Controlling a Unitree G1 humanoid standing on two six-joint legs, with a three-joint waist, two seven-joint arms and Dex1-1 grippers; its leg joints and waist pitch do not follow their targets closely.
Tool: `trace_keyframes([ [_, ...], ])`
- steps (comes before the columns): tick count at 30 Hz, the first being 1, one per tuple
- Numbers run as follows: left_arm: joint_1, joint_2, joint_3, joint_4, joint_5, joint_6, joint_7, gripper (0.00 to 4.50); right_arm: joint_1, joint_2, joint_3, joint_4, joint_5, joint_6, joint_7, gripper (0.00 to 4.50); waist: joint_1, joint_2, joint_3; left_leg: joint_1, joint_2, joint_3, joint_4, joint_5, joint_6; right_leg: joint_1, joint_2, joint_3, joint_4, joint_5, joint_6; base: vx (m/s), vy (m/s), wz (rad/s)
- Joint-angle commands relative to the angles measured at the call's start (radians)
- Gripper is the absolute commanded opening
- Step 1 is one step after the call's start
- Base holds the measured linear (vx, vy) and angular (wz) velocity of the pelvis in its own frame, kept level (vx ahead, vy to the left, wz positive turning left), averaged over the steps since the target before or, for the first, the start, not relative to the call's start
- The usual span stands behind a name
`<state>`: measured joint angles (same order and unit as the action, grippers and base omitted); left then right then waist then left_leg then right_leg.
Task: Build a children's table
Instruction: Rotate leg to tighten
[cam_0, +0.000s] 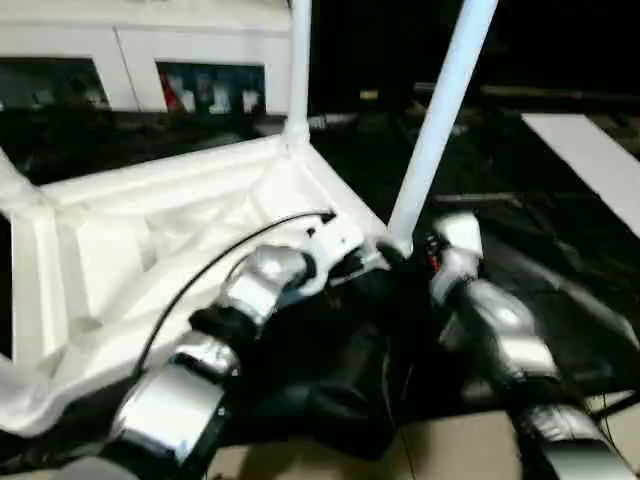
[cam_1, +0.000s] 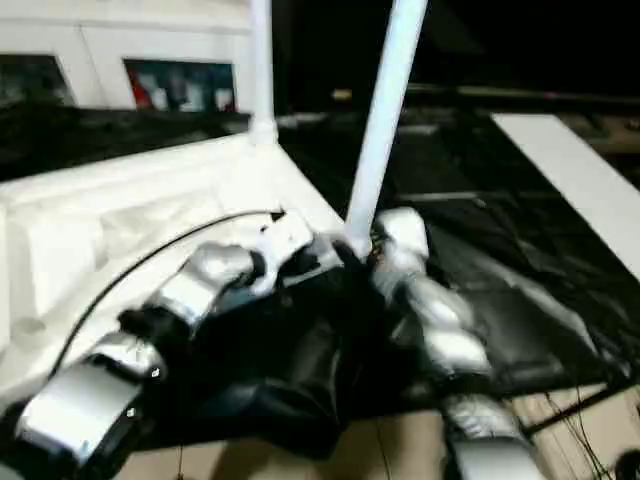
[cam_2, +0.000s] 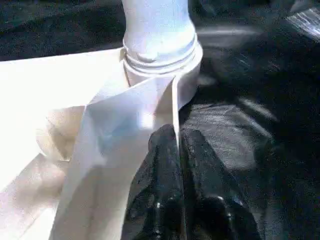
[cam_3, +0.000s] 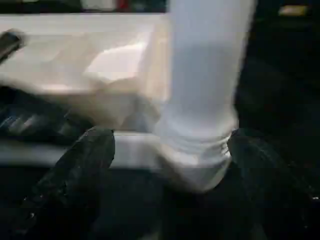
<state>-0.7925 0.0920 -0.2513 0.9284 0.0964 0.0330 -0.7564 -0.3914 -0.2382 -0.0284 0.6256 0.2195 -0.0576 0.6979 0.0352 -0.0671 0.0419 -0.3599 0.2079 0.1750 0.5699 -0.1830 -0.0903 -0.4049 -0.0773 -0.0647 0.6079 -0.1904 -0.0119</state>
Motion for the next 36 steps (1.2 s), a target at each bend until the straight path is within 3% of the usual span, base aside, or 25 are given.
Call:
trace_keyframes([
  [1, 0.042, 0.007, -0.003, -0.047, -0.043, 0.031, -0.094, 0.57, 0.036, -0.038, 0.027, -0.117, 0.046, 0.066, 0.084, 3.99, 0.013, -0.022, -0.053, -0.003, 0.024, 0.002, -0.053, -0.157, 0.125, 0.059, -0.06, 0.042, -0.082, -0.198, -0.192, 0.0, 0.0, 0.0],
  [2, 0.05, 0.017, -0.004, -0.079, -0.052, 0.048, -0.118, 0.61, 0.049, -0.044, 0.035, -0.141, 0.055, 0.08, 0.101, 3.99, 0.012, -0.018, -0.054, -0.005, 0.028, 0.001, -0.054, -0.151, 0.128, 0.055, -0.061, 0.043, -0.078, -0.19, -0.202, 0.0, 0.0, 0.0],
  [3, 0.059, 0.028, -0.003, -0.117, -0.065, 0.071, -0.139, 0.67, 0.057, -0.046, 0.04, -0.159, 0.066, 0.094, 0.115, 3.99, 0.011, -0.026, -0.055, -0.005, 0.027, 0.002, -0.053, -0.145, 0.13, 0.054, -0.06, 0.042, -0.078, -0.185, -0.204, 0.0, 0.0, 0.0],
  [4, 0.073, 0.051, 0.015, -0.201, -0.098, 0.122, -0.171, 0.83, 0.068, -0.044, 0.052, -0.187, 0.081, 0.118, 0.142, 3.99, 0.01, -0.02, -0.055, -0.004, 0.03, 0.001, -0.055, -0.141, 0.125, 0.051, -0.061, 0.042, -0.076, -0.172, -0.213, 0.0, 0.0, 0.0],
  [5, 0.08, 0.065, 0.024, -0.243, -0.114, 0.15, -0.185, 0.83, 0.066, -0.038, 0.058, -0.189, 0.082, 0.12, 0.149, 3.99, 0.009, -0.023, -0.056, -0.003, 0.032, 0.001, -0.054, -0.136, 0.12, 0.051, -0.061, 0.042, -0.072, -0.157, -0.22, 0.0, 0.0, 0.0],
  [8, 0.104, 0.123, 0.03, -0.357, -0.146, 0.223, -0.249, 1.12, 0.05, -0.012, 0.067, -0.187, 0.077, 0.124, 0.146, 3.99, 0.004, -0.021, -0.058, -0.002, 0.032, 0.004, -0.048, -0.063, 0.128, 0.049, -0.058, 0.045, -0.049, 0.004, -0.274, 0.0, 0.0, 0.0],
  [9, 0.111, 0.143, 0.027, -0.385, -0.149, 0.238, -0.27, 1.2, 0.045, -0.003, 0.068, -0.187, 0.069, 0.119, 0.135, 3.99, 0.002, -0.026, -0.057, -0.006, 0.03, 0.005, -0.047, -0.056, 0.133, 0.05, -0.056, 0.044, -0.049, 0.013, -0.275, 0.0, 0.0, 0.0],
  [10, 0.129, 0.195, 0.021, -0.441, -0.15, 0.266, -0.31, 1.28, 0.029, 0.018, 0.07, -0.189, 0.074, 0.14, 0.133, 3.99, 0.002, -0.025, -0.055, -0.003, 0.028, 0.007, -0.048, -0.062, 0.133, 0.049, -0.056, 0.044, -0.051, 0.005, -0.275, 0.0, 0.0, 0.0],
  [12, 0.14, 0.227, 0.021, -0.476, -0.152, 0.285, -0.328, 1.37, 0.015, 0.033, 0.074, -0.179, 0.066, 0.135, 0.126, 3.99, 0.002, -0.021, -0.052, -0.001, 0.03, 0.007, -0.05, -0.077, 0.122, 0.048, -0.057, 0.046, -0.053, -0.03, -0.268, 0.0, 0.0, 0.0],
  [15, 0.184, 0.314, 0.023, -0.597, -0.166, 0.36, -0.382, 1.66, -0.013, 0.069, 0.087, -0.167, 0.059, 0.151, 0.093, 3.99, 0.001, -0.029, -0.05, 0.002, 0.033, 0.004, -0.055, -0.087, 0.088, 0.049, -0.06, 0.046, -0.047, -0.065, -0.254, 0.0, 0.0, 0.0],
  [16, 0.206, 0.348, 0.021, -0.651, -0.165, 0.397, -0.395, 1.79, -0.023, 0.079, 0.092, -0.161, 0.052, 0.158, 0.072, 3.99, 0.0, -0.022, -0.049, 0.004, 0.031, 0.006, -0.056, -0.088, 0.077, 0.045, -0.056, 0.047, -0.049, -0.076, -0.248, 0.0, 0.0, 0.0],
  [17, 0.228, 0.384, 0.013, -0.699, -0.157, 0.431, -0.408, 1.84, -0.04, 0.094, 0.092, -0.138, 0.043, 0.15, 0.048, 3.99, 0.001, -0.027, -0.05, 0.009, 0.034, 0.007, -0.055, -0.088, 0.07, 0.043, -0.058, 0.047, -0.048, -0.072, -0.25, 0.0, 0.0, 0.0],
  [18, 0.251, 0.418, 0.002, -0.738, -0.143, 0.447, -0.42, 1.84, -0.06, 0.107, 0.089, -0.105, 0.023, 0.133, 0.008, 3.99, -0.003, -0.025, -0.047, 0.0, 0.031, 0.005, -0.06, -0.08, 0.059, 0.047, -0.056, 0.047, -0.046, -0.079, -0.245, 0.0, 0.0, 0.0],
  [19, 0.294, 0.469, -0.015, -0.805, -0.12, 0.479, -0.424, 1.93, -0.099, 0.134, 0.073, -0.04, 0.007, 0.102, -0.053, 3.99, -0.003, -0.023, -0.049, 0.008, 0.033, 0.006, -0.058, -0.081, 0.042, 0.042, -0.059, 0.048, -0.043, -0.082, -0.246, 0.0, 0.0, 0.0],
  [22, 0.341, 0.494, -0.018, -0.863, -0.114, 0.503, -0.408, 2.24, -0.153, 0.17, 0.036, 0.04, 0.023, 0.093, -0.108, 3.99, -0.001, -0.025, -0.048, 0.015, 0.031, 0.011, -0.058, -0.082, 0.022, 0.039, -0.054, 0.051, -0.044, -0.074, -0.238, 0.0, 0.0, 0.0],
  [25, 0.38, 0.505, -0.009, -0.922, -0.137, 0.557, -0.397, 2.24, -0.21, 0.195, 0.005, 0.12, 0.035, 0.079, -0.147, 3.99, 0.006, -0.027, -0.051, 0.013, 0.029, 0.012, -0.056, -0.038, 0.018, 0.042, -0.051, 0.05, -0.032, 0.003, -0.241, 0.0, 0.0, 0.0],
  [31, 0.413, 0.539, -0.012, -0.953, -0.102, 0.585, -0.346, 2.24, -0.285, 0.195, -0.042, 0.233, 0.03, 0.045, -0.271, 3.99, 0.007, -0.038, -0.054, 0.012, 0.022, 0.012, -0.053, -0.024, 0.005, 0.047, -0.049, 0.05, -0.027, 0.039, -0.224, 0.0, 0.0, 0.0],
  [36, 0.424, 0.55, -0.014, -0.94, -0.055, 0.574, -0.299, 2.24, -0.323, 0.183, -0.07, 0.306, 0.015, 0.007, -0.338, 3.99, 0.012, -0.039, -0.048, 0.011, 0.024, 0.012, -0.052, -0.095, -0.016, 0.042, -0.05, 0.052, -0.034, -0.057, -0.195, 0.0, 0.0, 0.0],
])
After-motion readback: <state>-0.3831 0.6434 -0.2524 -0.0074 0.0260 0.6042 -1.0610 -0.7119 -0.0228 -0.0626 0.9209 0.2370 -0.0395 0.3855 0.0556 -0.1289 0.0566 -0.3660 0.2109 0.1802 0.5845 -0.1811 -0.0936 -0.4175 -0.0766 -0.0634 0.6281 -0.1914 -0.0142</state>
